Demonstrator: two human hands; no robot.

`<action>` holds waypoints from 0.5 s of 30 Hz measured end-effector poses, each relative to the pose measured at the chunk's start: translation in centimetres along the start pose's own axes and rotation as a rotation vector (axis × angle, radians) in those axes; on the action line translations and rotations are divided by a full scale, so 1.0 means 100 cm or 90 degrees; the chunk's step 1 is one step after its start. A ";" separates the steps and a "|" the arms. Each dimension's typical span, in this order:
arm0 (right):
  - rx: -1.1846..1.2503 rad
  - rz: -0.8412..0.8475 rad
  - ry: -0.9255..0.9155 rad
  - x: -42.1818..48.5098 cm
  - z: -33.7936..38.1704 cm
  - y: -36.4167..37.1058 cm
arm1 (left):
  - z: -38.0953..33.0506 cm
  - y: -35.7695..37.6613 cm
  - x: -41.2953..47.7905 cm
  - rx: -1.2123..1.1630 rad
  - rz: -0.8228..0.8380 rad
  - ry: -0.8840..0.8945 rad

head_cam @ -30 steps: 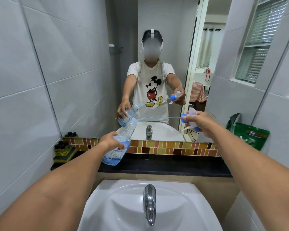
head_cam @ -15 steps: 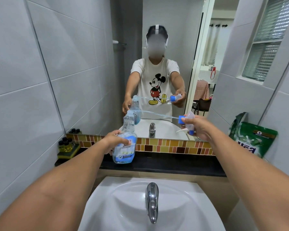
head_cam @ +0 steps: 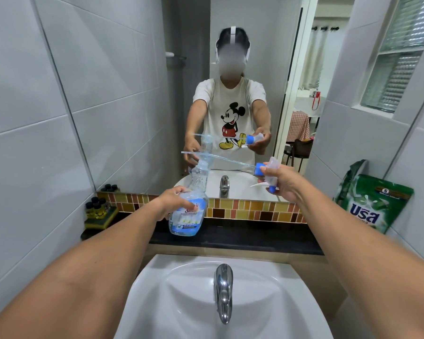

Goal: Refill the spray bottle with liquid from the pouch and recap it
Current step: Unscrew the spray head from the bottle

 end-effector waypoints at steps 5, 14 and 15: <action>-0.047 -0.015 0.020 0.012 -0.012 0.000 | 0.018 0.002 0.004 0.070 -0.021 0.039; -0.254 -0.036 0.057 0.043 -0.073 0.017 | 0.047 0.024 0.015 0.013 -0.049 0.078; -0.253 -0.041 0.064 0.048 -0.080 0.019 | 0.048 0.027 0.018 0.004 -0.048 0.080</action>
Point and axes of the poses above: each hand's wrist, its own x-axis towards the middle knuckle, its own y-axis out of the palm, z = x × y, the point moved 4 cm from there along x, towards the middle knuckle, and after that the axes turned 6 degrees about y, right-handed, at the moved point
